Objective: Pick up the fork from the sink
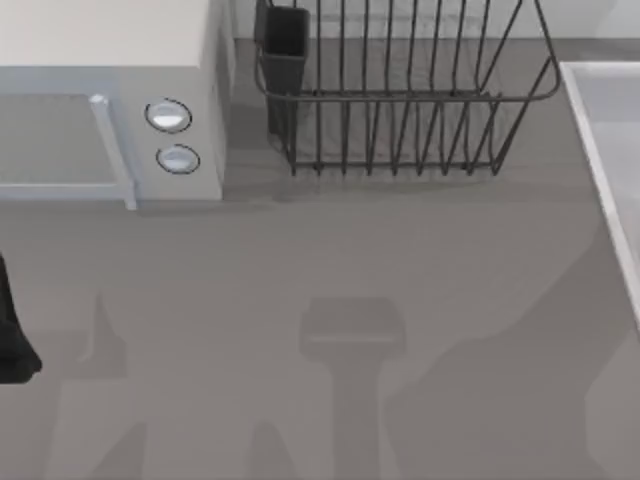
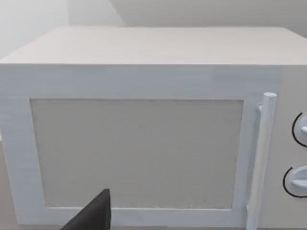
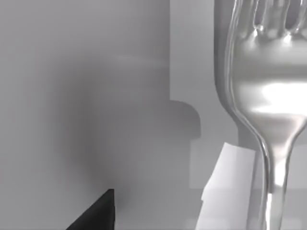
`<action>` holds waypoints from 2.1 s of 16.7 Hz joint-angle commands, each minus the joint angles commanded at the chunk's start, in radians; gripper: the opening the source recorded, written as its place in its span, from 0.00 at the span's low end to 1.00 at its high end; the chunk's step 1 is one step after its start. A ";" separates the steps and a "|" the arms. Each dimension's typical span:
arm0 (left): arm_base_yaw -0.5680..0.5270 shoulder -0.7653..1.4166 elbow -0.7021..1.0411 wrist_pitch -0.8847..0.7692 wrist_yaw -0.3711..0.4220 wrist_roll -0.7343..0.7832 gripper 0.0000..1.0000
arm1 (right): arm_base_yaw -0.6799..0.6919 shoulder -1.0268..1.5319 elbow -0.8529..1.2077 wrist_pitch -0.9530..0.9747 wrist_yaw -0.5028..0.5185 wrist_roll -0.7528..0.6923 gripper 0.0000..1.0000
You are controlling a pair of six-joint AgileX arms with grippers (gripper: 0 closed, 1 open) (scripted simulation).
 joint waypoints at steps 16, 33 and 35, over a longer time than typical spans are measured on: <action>0.000 0.000 0.000 0.000 0.000 0.000 1.00 | 0.000 0.000 0.000 0.000 0.000 0.000 0.00; 0.000 0.000 0.000 0.000 0.000 0.000 1.00 | 0.001 -0.193 0.267 -0.430 -0.016 0.009 0.00; 0.000 0.000 0.000 0.000 0.000 0.000 1.00 | 0.001 -0.219 0.300 -0.479 -0.016 0.009 0.00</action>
